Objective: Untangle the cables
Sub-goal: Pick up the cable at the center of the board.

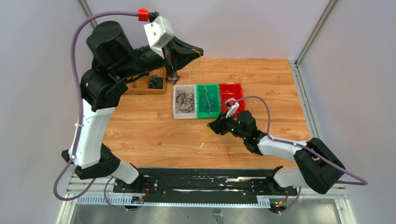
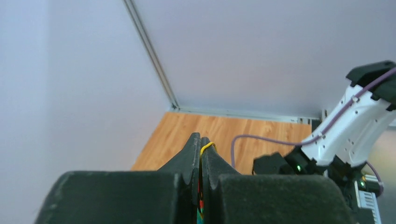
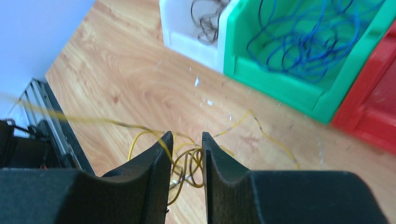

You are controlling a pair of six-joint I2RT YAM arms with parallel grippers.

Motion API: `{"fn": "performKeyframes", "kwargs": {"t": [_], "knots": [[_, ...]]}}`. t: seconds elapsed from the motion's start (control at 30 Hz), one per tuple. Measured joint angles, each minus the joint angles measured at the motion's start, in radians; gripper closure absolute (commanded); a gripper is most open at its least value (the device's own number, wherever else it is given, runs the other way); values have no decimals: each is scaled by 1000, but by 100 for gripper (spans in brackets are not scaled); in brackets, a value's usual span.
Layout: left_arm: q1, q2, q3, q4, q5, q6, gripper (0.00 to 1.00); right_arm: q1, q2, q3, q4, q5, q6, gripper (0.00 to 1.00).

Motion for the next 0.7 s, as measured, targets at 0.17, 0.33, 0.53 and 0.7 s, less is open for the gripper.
{"fn": "performKeyframes", "kwargs": {"t": [0.17, 0.33, 0.53, 0.7], "knots": [[0, -50, 0, 122, -63, -42, 99, 61, 31, -67, 16, 22, 14, 67], [0, -88, -8, 238, -148, -66, 99, 101, 49, -122, 56, 58, 29, 63], [0, -117, -48, 346, -220, -85, 100, 124, 37, -155, 82, 93, 42, 57], [0, -137, -154, 373, -229, -87, 99, 127, -152, -146, -17, 146, 37, 42]]}}
